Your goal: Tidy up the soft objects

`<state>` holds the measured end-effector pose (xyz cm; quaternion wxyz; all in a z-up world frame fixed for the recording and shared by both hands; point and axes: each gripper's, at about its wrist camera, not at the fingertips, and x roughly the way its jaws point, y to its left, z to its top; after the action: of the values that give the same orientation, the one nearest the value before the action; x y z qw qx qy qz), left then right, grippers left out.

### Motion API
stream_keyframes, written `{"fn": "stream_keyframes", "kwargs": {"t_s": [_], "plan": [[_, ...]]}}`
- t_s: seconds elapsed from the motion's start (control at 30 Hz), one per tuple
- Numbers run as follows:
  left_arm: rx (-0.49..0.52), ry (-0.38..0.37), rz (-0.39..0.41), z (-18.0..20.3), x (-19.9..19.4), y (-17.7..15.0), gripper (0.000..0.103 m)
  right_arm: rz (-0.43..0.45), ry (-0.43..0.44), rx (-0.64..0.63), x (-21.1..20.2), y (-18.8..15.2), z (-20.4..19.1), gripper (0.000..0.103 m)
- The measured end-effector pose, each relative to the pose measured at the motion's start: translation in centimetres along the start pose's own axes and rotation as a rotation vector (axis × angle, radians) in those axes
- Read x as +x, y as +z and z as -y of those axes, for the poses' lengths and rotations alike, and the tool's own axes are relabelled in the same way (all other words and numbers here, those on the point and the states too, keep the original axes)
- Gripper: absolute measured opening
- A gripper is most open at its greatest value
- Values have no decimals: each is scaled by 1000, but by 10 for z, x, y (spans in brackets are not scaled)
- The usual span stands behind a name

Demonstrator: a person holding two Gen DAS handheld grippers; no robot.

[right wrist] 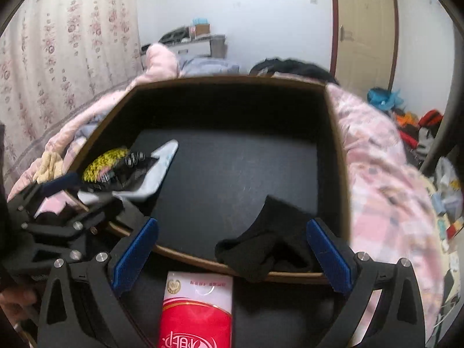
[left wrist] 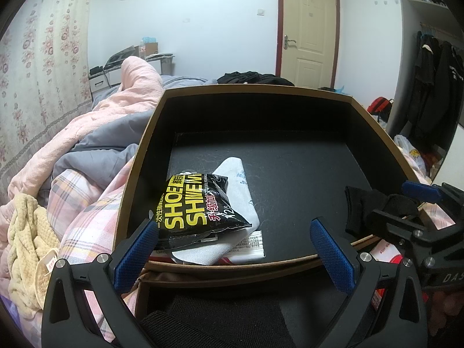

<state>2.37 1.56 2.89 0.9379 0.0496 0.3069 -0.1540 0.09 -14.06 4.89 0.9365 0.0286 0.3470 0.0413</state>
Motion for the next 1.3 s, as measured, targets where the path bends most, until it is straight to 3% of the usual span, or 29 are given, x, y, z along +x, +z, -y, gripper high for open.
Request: {"fn": "stream_keyframes", "kwargs": {"t_s": [0.17, 1.3], "plan": [[4, 2, 1, 1, 0, 0, 103, 81, -3, -28, -9, -8, -1, 102], [7, 3, 1, 2, 0, 0, 103, 79, 5, -22, -5, -4, 3, 102]]}}
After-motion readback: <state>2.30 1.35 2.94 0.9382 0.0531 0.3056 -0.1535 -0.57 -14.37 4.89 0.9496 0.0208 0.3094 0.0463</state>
